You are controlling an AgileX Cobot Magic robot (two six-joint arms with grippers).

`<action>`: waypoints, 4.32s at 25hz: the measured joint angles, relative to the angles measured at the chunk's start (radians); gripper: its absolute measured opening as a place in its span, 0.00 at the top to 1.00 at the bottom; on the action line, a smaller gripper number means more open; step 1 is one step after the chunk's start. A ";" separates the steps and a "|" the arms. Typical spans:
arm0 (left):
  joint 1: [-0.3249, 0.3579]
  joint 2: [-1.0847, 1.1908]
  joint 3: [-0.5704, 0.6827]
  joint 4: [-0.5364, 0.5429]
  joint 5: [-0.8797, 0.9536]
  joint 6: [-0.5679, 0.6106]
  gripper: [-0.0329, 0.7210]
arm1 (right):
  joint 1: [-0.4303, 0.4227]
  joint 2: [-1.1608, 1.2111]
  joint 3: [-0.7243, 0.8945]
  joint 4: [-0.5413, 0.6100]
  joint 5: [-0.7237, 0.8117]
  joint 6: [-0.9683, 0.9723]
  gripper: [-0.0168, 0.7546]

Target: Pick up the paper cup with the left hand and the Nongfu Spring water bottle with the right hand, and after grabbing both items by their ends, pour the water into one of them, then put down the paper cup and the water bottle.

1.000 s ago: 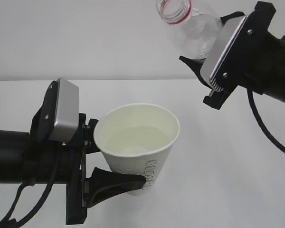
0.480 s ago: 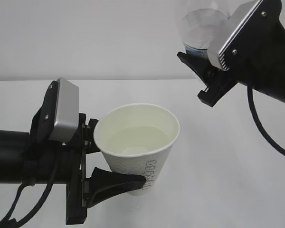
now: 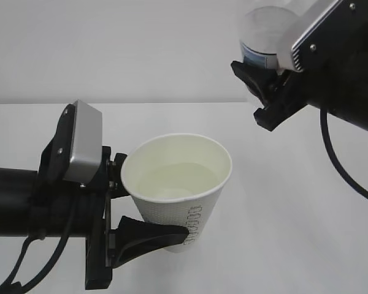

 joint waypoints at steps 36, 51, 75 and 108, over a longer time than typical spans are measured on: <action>0.000 0.000 0.000 0.000 0.000 0.000 0.31 | 0.000 -0.002 0.393 0.538 -0.337 0.005 0.34; 0.000 0.000 0.000 0.000 0.000 0.000 0.31 | 0.000 -0.007 0.507 0.545 -0.412 0.033 0.34; 0.000 0.000 0.000 0.000 0.000 0.000 0.31 | -0.176 -0.007 0.507 0.507 -0.435 0.083 0.34; 0.000 0.000 0.000 0.000 0.016 0.000 0.31 | -0.510 0.228 0.308 0.006 -0.401 0.323 0.40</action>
